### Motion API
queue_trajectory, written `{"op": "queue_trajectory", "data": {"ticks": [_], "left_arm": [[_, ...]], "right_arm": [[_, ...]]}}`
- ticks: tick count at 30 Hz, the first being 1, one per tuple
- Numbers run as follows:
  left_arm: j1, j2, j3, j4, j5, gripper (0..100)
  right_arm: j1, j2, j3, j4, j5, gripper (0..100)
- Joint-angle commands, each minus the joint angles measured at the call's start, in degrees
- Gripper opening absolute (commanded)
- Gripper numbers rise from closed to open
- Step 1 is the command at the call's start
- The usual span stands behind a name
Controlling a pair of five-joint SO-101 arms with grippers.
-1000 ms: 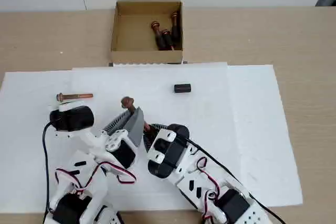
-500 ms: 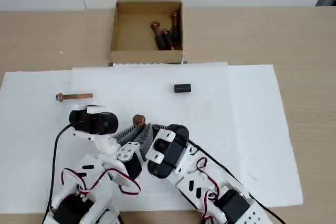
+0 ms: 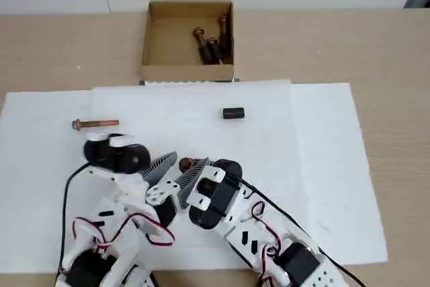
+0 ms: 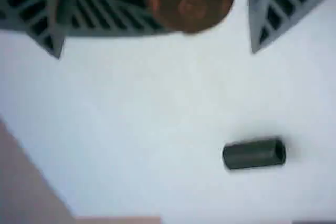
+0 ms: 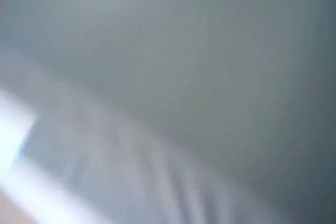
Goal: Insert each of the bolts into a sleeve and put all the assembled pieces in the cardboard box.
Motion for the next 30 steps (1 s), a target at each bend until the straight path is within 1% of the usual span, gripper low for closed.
{"op": "queue_trajectory", "data": {"ticks": [1, 4, 6, 8, 11, 13, 15, 18, 21, 24, 28, 30], "left_arm": [[-0.2, -0.3, -5.0, 0.1, -0.7, 22], [-0.3, -0.3, -7.1, 0.2, -2.5, 22], [-1.5, -0.3, -8.4, -0.1, -4.4, 19], [-4.8, -0.3, -9.2, -0.5, -7.1, 13], [-10.5, -0.5, -9.0, -2.2, -13.5, 0], [-14.2, -0.5, -8.9, -2.4, -18.0, 2], [-16.8, -0.4, -8.0, -2.2, -22.6, 0], [-20.5, -0.5, -3.1, -2.3, -27.0, 1], [-23.2, -0.5, 2.5, -2.9, -27.3, 1], [-24.5, -0.5, 8.2, -5.2, -27.3, 1], [-24.4, -0.5, 11.7, -8.0, -27.3, 1], [-24.3, -0.5, 12.5, -8.1, -27.3, 1]], "right_arm": [[-0.5, -0.7, -1.8, -1.5, 0.4, 0.3], [-0.5, -0.7, -1.8, -1.5, 0.4, 0.3], [-0.4, -0.7, -1.8, -1.5, 0.4, 0.3], [-0.1, -0.7, -1.8, -1.2, 0.4, 0.3], [2.2, -0.6, -1.8, -1.1, 0.2, 0.3], [4.2, -0.6, -1.7, -1.1, 0.1, 0.3], [6.5, -0.6, -1.7, -1.0, 0.0, 0.3], [10.3, -0.6, -1.8, 0.3, -1.8, 0.3], [14.5, -0.6, -2.2, 5.6, -6.0, 0.3], [18.7, -0.5, -3.8, 10.4, -11.0, 0.3], [20.8, -0.5, -6.6, 14.9, -12.5, 0.3], [20.8, -0.4, -7.8, 15.0, -12.6, 0.3]]}}
